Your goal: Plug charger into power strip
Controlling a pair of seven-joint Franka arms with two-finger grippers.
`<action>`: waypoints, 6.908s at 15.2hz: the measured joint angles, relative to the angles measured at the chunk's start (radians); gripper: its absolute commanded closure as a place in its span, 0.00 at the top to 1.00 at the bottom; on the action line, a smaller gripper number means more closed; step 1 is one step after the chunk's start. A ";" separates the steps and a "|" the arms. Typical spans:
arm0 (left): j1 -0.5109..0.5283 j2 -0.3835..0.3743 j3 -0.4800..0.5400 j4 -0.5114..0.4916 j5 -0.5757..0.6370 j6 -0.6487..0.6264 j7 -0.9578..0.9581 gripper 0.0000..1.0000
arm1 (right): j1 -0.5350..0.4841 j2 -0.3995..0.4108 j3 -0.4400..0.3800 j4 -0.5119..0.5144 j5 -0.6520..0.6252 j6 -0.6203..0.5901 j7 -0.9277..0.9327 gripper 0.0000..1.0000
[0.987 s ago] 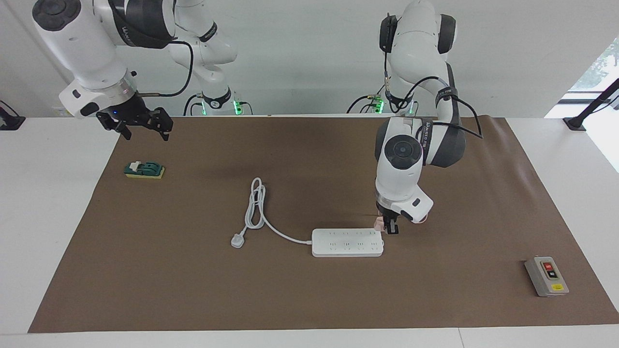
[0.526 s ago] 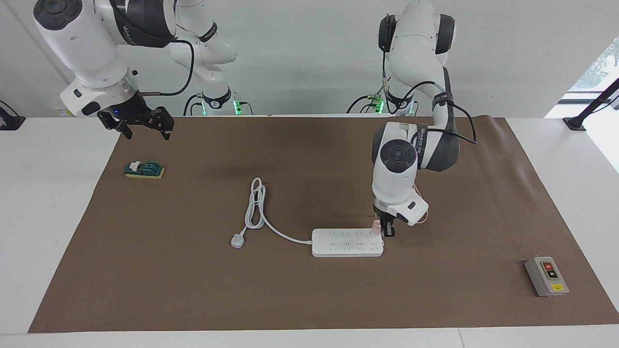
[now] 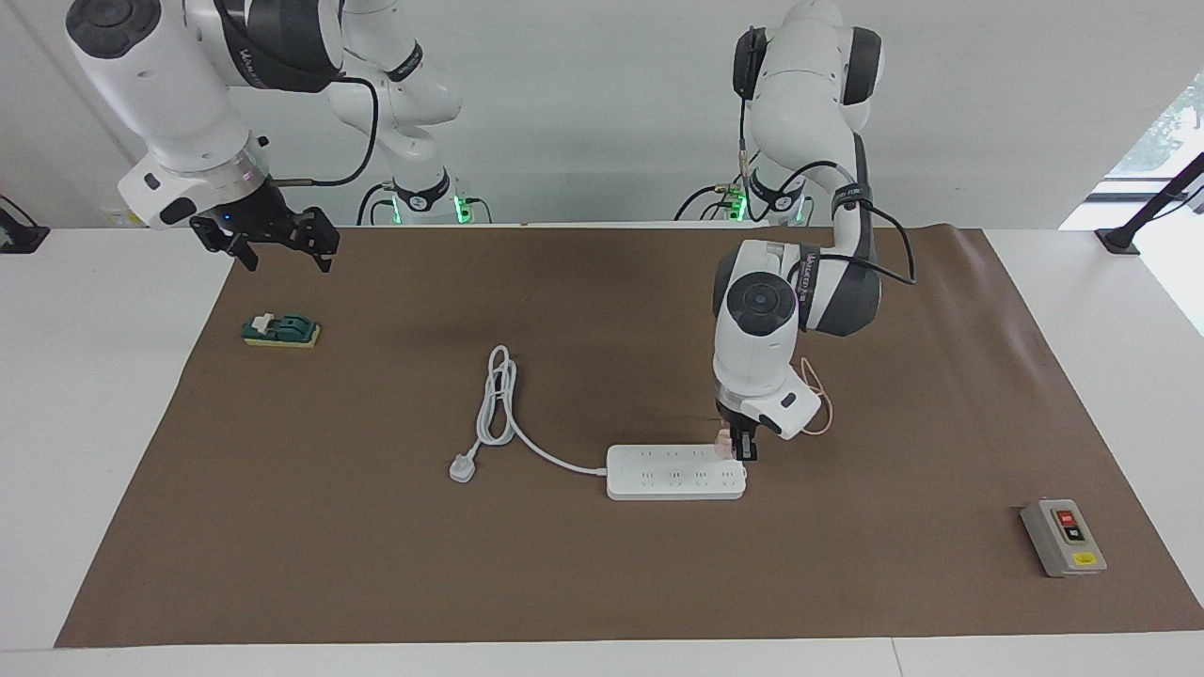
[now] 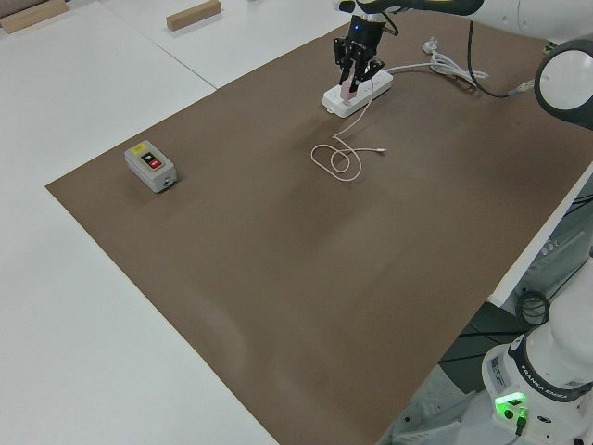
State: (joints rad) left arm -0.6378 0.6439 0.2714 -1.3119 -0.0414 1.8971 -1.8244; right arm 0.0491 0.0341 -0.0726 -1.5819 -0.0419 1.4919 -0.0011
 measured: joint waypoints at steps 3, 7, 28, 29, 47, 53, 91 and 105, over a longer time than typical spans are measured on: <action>0.000 0.000 0.001 -0.005 0.001 0.005 0.000 0.00 | 0.000 0.000 0.000 0.000 0.000 0.000 0.000 1.00; 0.000 -0.002 0.001 -0.015 0.003 0.017 0.000 0.00 | 0.000 0.000 0.000 0.000 0.000 0.000 0.000 1.00; -0.013 -0.035 0.000 -0.105 0.010 0.102 -0.001 0.00 | 0.000 0.000 0.000 0.000 0.000 0.000 0.000 1.00; -0.014 -0.041 -0.001 -0.116 0.010 0.112 -0.001 0.00 | 0.000 0.000 0.000 0.000 0.000 0.000 0.000 1.00; -0.040 -0.058 0.014 -0.161 0.034 0.159 -0.003 0.00 | 0.000 0.000 0.000 0.000 0.000 0.000 0.000 1.00; -0.024 -0.053 0.007 -0.158 0.010 0.157 -0.001 0.00 | 0.000 0.000 0.000 0.000 0.000 0.000 0.000 1.00; 0.445 -0.628 0.016 -0.137 0.016 -0.524 1.558 1.00 | 0.000 0.000 0.000 0.000 0.000 0.000 0.000 1.00; 0.433 -0.686 -0.032 -0.190 0.017 -0.499 1.651 1.00 | 0.000 0.000 0.000 0.000 0.000 0.000 0.000 1.00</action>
State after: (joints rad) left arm -0.2044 -0.0419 0.2396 -1.5018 -0.0247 1.3977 -0.1736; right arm 0.0491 0.0341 -0.0726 -1.5818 -0.0418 1.4918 -0.0011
